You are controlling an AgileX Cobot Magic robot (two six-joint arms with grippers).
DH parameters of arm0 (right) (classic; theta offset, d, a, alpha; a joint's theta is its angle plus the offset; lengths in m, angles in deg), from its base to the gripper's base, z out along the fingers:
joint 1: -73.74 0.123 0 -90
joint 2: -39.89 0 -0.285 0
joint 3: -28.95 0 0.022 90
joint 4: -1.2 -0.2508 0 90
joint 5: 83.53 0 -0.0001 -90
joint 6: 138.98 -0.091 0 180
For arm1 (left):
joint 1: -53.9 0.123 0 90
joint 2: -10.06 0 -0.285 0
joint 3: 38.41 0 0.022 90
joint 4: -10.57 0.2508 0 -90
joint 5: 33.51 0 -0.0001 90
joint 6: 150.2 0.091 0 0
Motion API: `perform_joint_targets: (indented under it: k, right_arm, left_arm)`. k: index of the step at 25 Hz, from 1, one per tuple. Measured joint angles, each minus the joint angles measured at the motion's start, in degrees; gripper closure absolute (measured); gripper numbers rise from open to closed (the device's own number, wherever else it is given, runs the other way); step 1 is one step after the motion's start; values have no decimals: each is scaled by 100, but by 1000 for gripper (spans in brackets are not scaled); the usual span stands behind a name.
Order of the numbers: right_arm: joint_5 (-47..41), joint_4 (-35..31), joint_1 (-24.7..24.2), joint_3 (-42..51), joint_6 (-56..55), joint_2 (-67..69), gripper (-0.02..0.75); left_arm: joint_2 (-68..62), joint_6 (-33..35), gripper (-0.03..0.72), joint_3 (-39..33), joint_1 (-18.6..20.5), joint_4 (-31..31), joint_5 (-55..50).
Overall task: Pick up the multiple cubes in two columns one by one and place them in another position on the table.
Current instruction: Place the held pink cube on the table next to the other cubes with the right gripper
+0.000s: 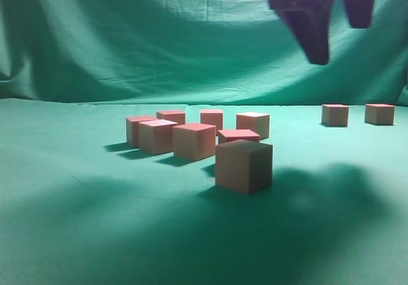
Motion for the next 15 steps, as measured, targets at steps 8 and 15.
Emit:
perform_joint_targets:
  k: [8, 15]
  right_arm:
    - [601, -1959, -2002, -508, 83, 150, 149]
    - [1090, -2771, -2712, -1240, 519, 1040, 149]
  left_arm:
    - [0, 0, 688, 0, 0, 0, 0]
    - [0, 0, 688, 0, 0, 0, 0]
